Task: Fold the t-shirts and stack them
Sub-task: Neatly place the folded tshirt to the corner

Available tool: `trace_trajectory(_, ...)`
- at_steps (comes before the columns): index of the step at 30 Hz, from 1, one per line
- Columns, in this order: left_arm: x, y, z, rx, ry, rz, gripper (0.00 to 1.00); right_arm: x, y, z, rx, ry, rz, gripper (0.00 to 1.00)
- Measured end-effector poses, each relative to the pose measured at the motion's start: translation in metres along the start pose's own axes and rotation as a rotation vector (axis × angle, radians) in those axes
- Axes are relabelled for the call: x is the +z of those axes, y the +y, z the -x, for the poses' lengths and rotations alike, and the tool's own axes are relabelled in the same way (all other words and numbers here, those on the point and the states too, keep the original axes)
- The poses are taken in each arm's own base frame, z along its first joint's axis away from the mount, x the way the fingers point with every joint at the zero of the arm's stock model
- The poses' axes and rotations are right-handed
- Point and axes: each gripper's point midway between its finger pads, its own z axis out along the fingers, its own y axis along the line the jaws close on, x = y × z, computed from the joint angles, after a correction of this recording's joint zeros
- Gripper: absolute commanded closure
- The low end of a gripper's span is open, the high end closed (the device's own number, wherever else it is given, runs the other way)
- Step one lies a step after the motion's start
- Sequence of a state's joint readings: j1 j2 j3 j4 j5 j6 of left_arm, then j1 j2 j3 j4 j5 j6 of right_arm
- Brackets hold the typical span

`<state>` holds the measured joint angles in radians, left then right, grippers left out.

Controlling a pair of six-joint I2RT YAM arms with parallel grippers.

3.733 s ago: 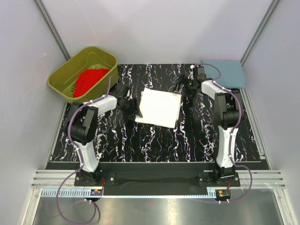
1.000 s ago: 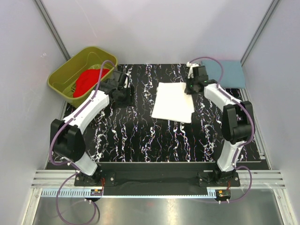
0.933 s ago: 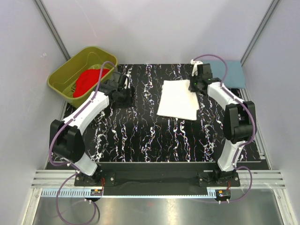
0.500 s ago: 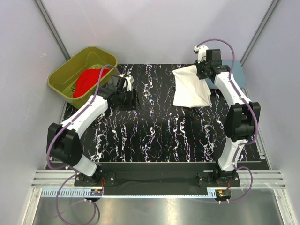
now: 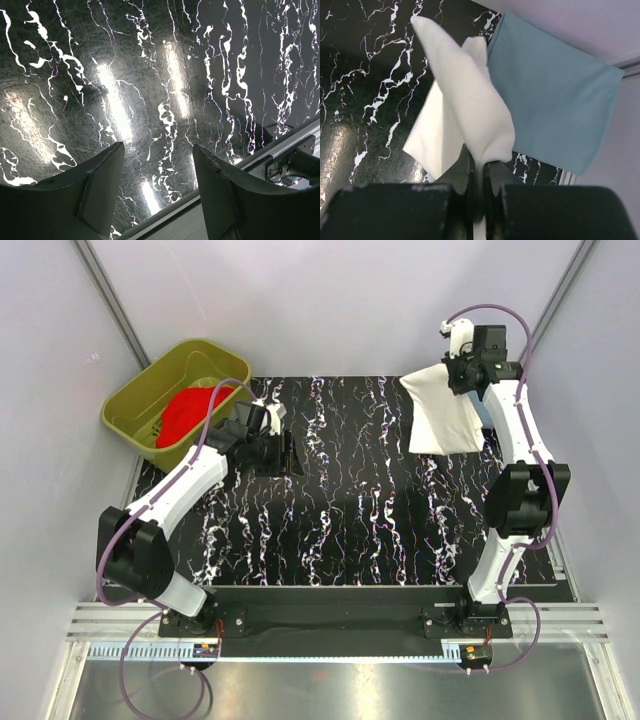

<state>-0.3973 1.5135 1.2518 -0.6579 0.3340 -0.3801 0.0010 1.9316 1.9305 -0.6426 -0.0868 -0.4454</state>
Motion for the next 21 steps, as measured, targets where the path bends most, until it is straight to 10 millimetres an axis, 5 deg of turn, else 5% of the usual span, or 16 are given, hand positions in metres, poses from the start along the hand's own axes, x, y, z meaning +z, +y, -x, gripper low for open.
trace_trajectory(6,-0.002,-0.002,0.0,0.009,-0.003,-0.008,0.37,-0.014,-0.024,0.0,0.015,-0.001,0.0,1.0)
trace_trajectory(15,-0.002,-0.002,0.0,0.013,-0.002,-0.013,0.38,-0.035,-0.066,0.027,0.013,-0.069,-0.054,1.0)
trace_trajectory(21,-0.002,-0.003,0.0,0.014,-0.002,-0.016,0.38,-0.032,-0.079,0.037,0.02,-0.109,-0.038,1.0)
